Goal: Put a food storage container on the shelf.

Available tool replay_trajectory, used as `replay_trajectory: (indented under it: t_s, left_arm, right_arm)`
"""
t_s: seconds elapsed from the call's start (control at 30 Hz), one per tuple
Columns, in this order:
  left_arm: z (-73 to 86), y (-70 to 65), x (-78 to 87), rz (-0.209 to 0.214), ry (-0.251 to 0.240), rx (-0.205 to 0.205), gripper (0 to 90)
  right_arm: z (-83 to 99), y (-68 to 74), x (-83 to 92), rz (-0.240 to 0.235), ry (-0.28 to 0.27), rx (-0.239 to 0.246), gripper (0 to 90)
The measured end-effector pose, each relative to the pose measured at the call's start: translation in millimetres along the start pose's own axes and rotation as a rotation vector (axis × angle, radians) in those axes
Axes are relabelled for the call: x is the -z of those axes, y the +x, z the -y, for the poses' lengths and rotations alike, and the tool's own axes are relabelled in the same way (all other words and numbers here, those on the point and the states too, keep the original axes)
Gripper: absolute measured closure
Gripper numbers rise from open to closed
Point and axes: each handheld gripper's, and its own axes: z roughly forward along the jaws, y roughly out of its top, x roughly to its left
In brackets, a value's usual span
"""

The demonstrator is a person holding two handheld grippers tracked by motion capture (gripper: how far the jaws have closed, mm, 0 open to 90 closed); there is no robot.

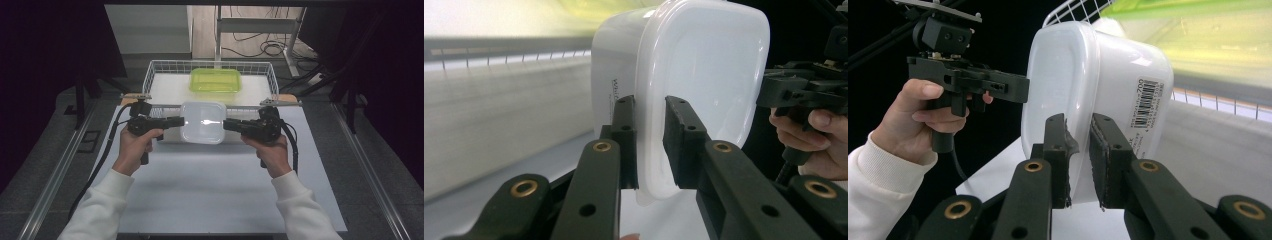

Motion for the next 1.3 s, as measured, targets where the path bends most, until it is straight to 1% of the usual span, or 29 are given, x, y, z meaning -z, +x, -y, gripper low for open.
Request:
replay_trajectory:
  t_s: [0.27, 0.53, 0.7, 0.8, 0.9, 0.93, 0.97, 1.03, 1.17, 1.27, 1.3]
  left_arm:
    - [-16.0, -9.3, 7.9, -0.001, -0.020, -0.025, 76.3]
    - [-38.0, -19.0, 13.9, -0.006, -0.030, -0.054, 76.2]
    - [-48.5, -21.6, 14.3, 0.003, -0.042, -0.054, 76.2]
    - [-56.8, -22.8, 13.7, 0.010, -0.044, -0.057, 76.2]
    - [-65.6, -27.6, 13.4, 0.000, -0.053, -0.076, 76.2]
    - [-65.6, -27.6, 13.4, 0.000, -0.053, -0.076, 76.2]
    - [-71.0, -30.7, 13.2, -0.002, -0.056, -0.081, 76.2]
    - [-76.2, -32.3, 12.5, 0.001, -0.057, -0.085, 76.3]
    - [-87.2, -34.6, 10.3, 0.004, -0.060, -0.085, 76.4]
    - [-96.5, -34.6, 8.9, 0.000, -0.060, -0.092, 76.4]
    - [-99.5, -34.7, 7.9, -0.001, -0.063, -0.088, 76.4]
  right_arm:
    - [-17.6, 6.7, 5.0, -0.001, -0.015, 0.023, 77.5]
    - [-37.0, 10.5, 11.1, -0.007, -0.039, 0.034, 77.7]
    - [-48.2, 11.7, 14.7, -0.004, -0.049, 0.039, 77.6]
    - [-55.0, 11.5, 17.0, -0.002, -0.054, 0.042, 77.7]
    - [-62.1, 10.7, 19.6, 0.002, -0.062, 0.042, 77.7]
    - [-64.5, 10.2, 20.5, 0.002, -0.065, 0.043, 77.8]
    - [-66.8, 9.6, 21.2, 0.002, -0.070, 0.043, 77.8]
    - [-71.6, 8.0, 23.4, 0.001, -0.072, 0.046, 77.8]
    - [-81.2, 5.0, 26.9, 0.001, -0.077, 0.047, 77.8]
    - [-89.3, 2.6, 27.5, 0.006, -0.079, 0.049, 77.8]
    - [-92.4, 1.2, 27.4, 0.007, -0.078, 0.049, 77.8]
